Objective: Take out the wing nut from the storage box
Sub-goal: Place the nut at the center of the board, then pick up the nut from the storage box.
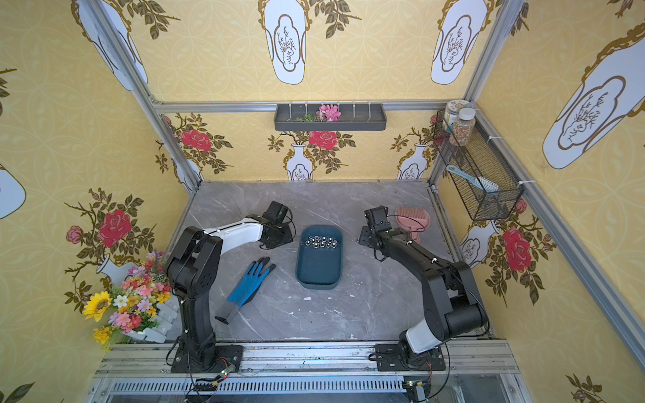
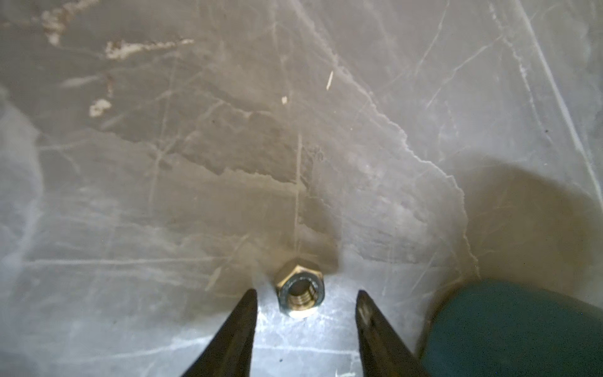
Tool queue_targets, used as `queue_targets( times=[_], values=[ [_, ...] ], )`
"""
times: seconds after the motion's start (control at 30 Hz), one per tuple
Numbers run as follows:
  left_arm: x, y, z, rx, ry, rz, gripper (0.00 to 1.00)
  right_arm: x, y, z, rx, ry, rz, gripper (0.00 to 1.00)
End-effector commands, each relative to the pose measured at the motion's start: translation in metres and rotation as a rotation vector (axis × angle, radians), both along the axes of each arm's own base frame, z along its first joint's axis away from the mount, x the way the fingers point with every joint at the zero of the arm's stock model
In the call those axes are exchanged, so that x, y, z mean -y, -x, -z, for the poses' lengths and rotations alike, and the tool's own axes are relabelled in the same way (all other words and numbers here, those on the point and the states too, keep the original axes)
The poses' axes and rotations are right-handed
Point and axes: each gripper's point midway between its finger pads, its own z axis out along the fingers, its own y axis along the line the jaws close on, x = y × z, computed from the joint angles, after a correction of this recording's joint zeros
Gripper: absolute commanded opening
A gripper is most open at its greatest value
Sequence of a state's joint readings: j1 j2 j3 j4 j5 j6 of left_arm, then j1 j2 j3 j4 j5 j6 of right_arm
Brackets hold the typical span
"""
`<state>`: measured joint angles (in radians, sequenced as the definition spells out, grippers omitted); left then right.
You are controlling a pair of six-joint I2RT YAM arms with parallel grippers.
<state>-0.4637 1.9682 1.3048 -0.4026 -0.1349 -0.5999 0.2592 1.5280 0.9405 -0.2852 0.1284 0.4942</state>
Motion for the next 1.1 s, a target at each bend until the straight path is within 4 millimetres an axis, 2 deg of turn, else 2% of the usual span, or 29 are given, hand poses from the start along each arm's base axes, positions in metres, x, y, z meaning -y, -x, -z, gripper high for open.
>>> queue_targets(
  times=[0.0,0.1,0.17,0.37,0.47,0.57,0.7,0.83,1.07],
  values=[
    [0.008,0.002,-0.020,0.024,0.063,0.005,0.56,-0.009,-0.007,-0.014,0.043,-0.035,-0.029,0.60],
    [0.020,0.004,-0.049,0.073,0.123,0.029,0.59,-0.022,-0.008,-0.019,0.050,-0.066,-0.083,0.59],
    [0.025,0.009,-0.067,0.105,0.143,0.050,0.60,-0.038,-0.008,-0.027,0.079,-0.094,-0.148,0.59],
    [0.021,0.029,-0.101,0.158,0.196,0.075,0.63,-0.113,0.005,-0.050,0.122,-0.149,-0.418,0.57],
    [0.015,0.037,-0.110,0.176,0.197,0.076,0.63,-0.149,0.015,-0.048,0.089,-0.170,-0.519,0.55],
    [0.010,0.044,-0.118,0.197,0.195,0.079,0.64,-0.178,0.023,-0.030,0.021,-0.186,-0.591,0.53],
    [0.003,0.052,-0.123,0.209,0.186,0.072,0.65,-0.202,0.026,0.002,-0.064,-0.149,-0.622,0.53],
    [-0.003,0.055,-0.123,0.216,0.174,0.066,0.66,-0.213,0.025,0.028,-0.131,-0.125,-0.614,0.52],
    [-0.005,0.058,-0.122,0.212,0.172,0.065,0.67,-0.212,0.015,0.052,-0.179,-0.058,-0.568,0.50]
  ],
)
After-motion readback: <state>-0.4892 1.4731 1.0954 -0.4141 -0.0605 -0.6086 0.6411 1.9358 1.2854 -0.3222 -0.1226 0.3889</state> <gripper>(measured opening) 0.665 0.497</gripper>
